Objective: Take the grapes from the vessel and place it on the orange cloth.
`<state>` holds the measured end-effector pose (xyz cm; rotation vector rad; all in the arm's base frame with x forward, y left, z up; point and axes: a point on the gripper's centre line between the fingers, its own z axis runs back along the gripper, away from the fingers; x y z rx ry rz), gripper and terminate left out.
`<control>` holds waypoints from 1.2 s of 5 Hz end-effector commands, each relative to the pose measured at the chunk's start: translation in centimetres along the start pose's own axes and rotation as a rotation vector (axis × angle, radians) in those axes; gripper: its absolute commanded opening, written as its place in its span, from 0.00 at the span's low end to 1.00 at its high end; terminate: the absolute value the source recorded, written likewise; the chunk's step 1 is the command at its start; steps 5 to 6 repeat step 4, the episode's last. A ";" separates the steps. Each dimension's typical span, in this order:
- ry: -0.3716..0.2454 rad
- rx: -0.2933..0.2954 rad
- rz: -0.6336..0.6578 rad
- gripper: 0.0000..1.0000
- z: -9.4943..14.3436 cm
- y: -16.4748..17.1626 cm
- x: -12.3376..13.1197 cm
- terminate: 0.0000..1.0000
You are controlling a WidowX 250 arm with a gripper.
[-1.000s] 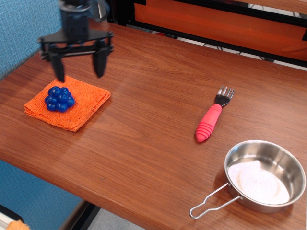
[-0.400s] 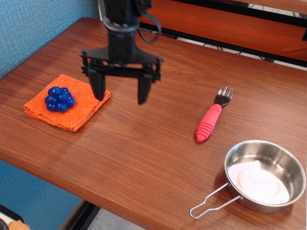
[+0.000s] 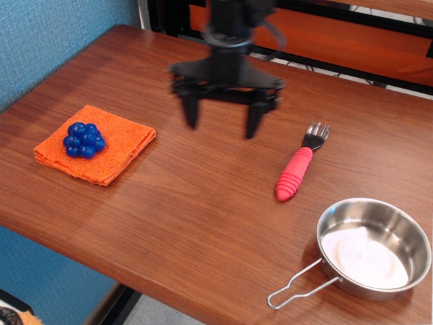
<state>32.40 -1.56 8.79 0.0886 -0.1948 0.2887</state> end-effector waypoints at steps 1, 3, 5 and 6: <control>-0.047 -0.055 -0.130 1.00 1.2 -6.2 -0.9 0.00; -0.046 -0.139 -0.125 1.00 0.5 -8.2 -1.3 0.00; -0.046 -0.139 -0.125 1.00 0.5 -8.2 -1.3 1.00; -0.046 -0.139 -0.125 1.00 0.5 -8.2 -1.3 1.00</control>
